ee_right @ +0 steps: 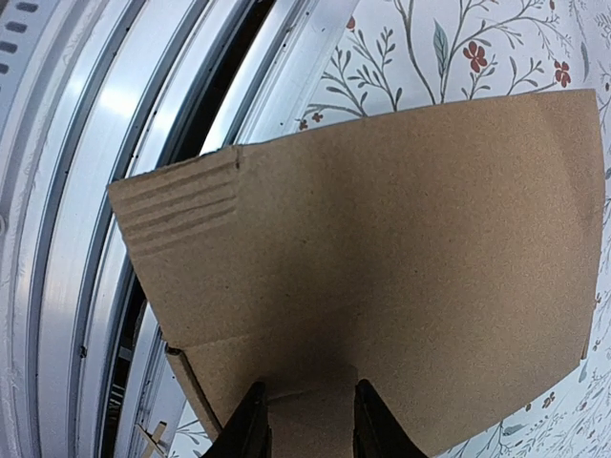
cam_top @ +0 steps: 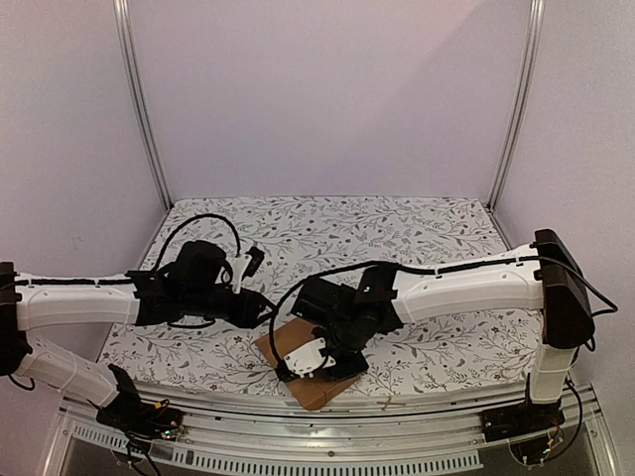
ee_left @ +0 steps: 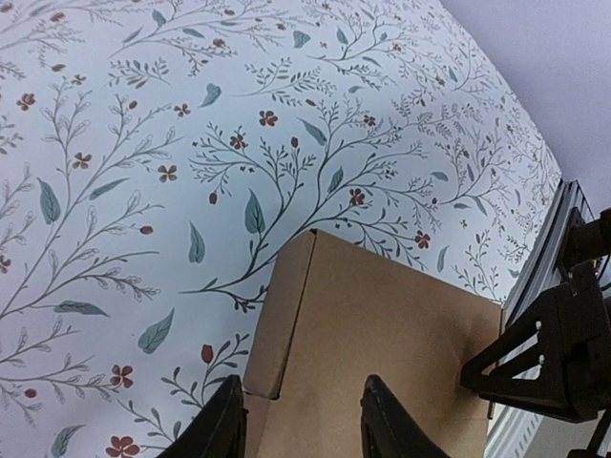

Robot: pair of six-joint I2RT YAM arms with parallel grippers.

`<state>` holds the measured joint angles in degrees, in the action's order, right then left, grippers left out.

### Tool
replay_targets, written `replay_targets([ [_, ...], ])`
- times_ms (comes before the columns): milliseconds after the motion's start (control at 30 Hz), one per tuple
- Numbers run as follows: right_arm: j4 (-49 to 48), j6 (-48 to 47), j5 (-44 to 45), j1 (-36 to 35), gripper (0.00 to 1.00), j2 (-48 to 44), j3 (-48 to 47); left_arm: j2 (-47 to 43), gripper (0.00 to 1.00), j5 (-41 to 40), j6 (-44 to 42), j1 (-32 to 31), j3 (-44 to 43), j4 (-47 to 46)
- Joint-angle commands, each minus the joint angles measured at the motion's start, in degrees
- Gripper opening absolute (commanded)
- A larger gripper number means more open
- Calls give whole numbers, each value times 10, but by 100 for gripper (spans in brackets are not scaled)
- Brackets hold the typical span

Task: Fold the paper box

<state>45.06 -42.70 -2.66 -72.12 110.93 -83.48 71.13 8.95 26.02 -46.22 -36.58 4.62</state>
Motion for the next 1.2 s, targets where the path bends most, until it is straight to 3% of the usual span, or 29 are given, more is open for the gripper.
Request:
replay_targets([
  [0, 13, 1, 20, -2, 28, 11, 3, 48, 41, 20, 0, 2, 14, 8],
  [467, 17, 2, 23, -2, 28, 9, 7, 179, 35, -25, -8, -23, 6, 1],
  [700, 19, 4, 24, -2, 28, 9, 4, 225, 33, -74, -14, -45, -43, 61],
  [967, 49, 0, 55, 2, 29, -63, -2, 234, 32, -73, -15, -46, -102, 78],
  [1167, 66, 17, 35, 34, 29, -97, 2, 193, 41, -126, -42, -50, -187, 129],
])
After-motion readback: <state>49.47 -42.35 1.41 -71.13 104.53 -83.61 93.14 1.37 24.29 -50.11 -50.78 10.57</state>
